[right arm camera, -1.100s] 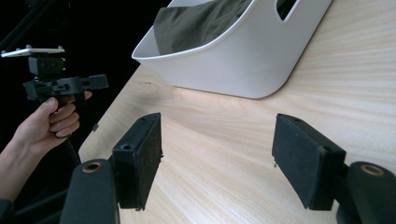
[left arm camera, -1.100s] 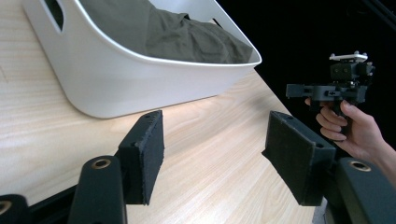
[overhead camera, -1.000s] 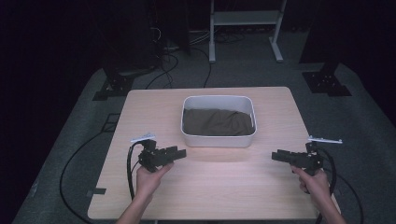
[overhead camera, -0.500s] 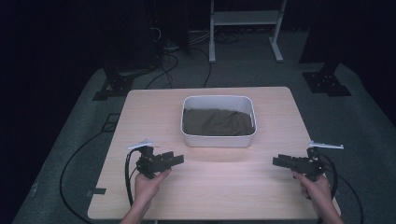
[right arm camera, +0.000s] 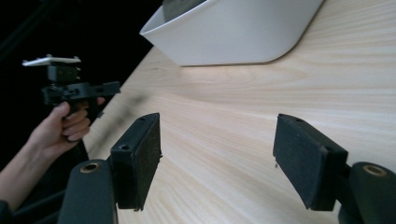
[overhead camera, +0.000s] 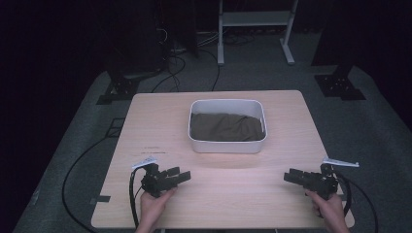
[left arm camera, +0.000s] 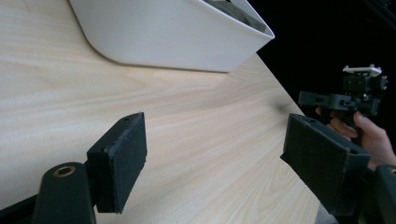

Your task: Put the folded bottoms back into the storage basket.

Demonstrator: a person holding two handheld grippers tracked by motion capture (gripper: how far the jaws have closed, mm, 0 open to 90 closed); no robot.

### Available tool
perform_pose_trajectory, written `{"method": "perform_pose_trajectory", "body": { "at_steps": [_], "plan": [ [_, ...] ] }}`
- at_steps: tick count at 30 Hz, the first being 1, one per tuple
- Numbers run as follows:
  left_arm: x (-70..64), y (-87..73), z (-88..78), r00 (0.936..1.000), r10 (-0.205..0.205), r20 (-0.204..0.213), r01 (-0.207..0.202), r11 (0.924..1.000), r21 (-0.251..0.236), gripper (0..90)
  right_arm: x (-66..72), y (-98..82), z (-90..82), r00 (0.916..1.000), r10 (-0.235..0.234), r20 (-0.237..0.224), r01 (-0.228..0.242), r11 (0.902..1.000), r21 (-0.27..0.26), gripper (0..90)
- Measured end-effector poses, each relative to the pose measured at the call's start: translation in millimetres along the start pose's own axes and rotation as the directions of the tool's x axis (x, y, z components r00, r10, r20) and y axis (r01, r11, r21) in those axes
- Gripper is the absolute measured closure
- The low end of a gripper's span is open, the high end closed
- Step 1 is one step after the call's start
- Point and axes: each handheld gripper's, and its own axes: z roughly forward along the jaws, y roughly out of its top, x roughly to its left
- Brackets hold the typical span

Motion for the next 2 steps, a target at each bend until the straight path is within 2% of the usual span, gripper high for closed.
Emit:
{"method": "perform_pose_trajectory", "body": {
  "at_steps": [2],
  "plan": [
    [0.1,-3.3,-1.4,1.0000,0.004,-0.006,-0.004,1.0000,-0.006,20.3,-0.9,-7.3,1.4,0.9999,0.006,-0.013,-0.006,0.9999,-0.015,31.2]
  ]
}}
